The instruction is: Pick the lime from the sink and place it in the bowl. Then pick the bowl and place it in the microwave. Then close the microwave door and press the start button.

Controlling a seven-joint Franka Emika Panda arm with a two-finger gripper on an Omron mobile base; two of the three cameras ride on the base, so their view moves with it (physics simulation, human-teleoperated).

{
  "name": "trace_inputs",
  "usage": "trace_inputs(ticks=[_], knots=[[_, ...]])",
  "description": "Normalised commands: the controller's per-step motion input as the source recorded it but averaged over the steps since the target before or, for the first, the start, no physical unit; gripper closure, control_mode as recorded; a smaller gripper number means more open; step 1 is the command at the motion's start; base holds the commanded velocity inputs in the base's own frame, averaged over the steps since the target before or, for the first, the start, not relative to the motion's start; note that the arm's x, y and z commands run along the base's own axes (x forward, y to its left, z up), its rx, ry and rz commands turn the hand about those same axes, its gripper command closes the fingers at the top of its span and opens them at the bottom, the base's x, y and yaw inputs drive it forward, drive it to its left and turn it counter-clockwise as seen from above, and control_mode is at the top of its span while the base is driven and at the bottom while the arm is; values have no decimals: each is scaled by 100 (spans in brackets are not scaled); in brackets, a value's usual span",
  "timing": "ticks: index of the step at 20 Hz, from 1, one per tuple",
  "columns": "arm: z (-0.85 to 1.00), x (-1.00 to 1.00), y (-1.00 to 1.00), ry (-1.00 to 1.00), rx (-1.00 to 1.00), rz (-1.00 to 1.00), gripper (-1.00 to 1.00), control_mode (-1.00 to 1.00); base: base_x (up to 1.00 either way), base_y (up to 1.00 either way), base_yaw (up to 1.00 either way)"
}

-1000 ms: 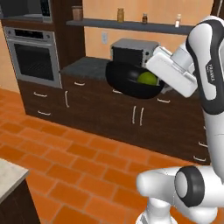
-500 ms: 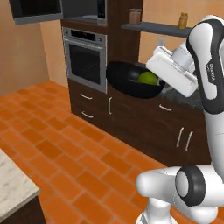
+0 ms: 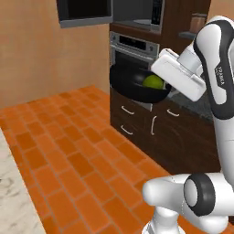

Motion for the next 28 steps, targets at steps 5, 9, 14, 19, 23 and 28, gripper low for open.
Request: trace_inputs(ticks=[5, 9, 14, 19, 23, 28], knots=[[0, 0, 0, 0, 0, 0, 100, 100, 100, -38, 20], [0, 0, 0, 0, 0, 0, 100, 100, 100, 2, -34], [0, 0, 0, 0, 0, 0, 100, 100, 97, 15, -64], [0, 0, 0, 0, 0, 0, 100, 100, 49, 41, -78], [0, 0, 0, 0, 0, 0, 100, 100, 9, 83, -70], [0, 0, 0, 0, 0, 0, 100, 100, 26, 100, -57]])
